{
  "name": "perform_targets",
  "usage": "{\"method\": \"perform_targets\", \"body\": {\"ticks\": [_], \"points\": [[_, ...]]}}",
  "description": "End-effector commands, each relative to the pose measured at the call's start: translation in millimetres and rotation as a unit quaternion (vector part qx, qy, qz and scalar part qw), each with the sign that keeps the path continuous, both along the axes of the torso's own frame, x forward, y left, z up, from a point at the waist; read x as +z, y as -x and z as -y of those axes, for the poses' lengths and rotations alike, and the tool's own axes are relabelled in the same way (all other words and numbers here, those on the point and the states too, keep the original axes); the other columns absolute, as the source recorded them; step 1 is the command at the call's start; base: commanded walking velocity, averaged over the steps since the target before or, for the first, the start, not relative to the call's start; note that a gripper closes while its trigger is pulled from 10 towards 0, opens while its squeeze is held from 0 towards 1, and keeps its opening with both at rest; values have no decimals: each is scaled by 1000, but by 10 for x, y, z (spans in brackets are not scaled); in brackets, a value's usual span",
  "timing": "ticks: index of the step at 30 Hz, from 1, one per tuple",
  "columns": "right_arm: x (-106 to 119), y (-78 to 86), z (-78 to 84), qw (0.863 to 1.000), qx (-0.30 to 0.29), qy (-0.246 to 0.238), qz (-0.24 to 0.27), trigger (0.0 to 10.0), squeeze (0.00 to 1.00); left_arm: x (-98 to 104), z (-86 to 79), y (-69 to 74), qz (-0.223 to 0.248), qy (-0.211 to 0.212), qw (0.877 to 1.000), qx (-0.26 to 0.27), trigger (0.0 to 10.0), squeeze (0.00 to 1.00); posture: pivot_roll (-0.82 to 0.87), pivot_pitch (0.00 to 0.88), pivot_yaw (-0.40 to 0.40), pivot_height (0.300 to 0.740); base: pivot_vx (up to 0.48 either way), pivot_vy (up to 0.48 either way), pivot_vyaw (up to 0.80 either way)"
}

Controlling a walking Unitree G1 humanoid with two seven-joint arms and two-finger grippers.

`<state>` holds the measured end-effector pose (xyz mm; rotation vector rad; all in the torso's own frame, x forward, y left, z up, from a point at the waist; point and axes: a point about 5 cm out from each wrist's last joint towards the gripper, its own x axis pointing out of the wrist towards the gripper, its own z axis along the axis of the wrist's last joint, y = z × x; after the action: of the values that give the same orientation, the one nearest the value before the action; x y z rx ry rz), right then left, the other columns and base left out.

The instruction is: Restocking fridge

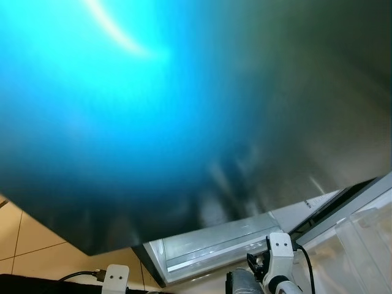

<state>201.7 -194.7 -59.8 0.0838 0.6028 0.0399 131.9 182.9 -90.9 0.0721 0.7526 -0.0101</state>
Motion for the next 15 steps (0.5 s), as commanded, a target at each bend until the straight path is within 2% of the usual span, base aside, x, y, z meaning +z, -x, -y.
{"method": "perform_targets", "body": {"ticks": [1,15], "points": [[-48,79,5,1000,-3,0,-14,10000,0,-56,46,122,-26,5,1000,-6,10000,0,-105,126,25,657,0,0,0],[-53,85,7,1000,-4,1,-16,10000,0,-55,48,123,-25,5,1000,-7,10000,0,-104,133,26,657,0,0,0]]}}
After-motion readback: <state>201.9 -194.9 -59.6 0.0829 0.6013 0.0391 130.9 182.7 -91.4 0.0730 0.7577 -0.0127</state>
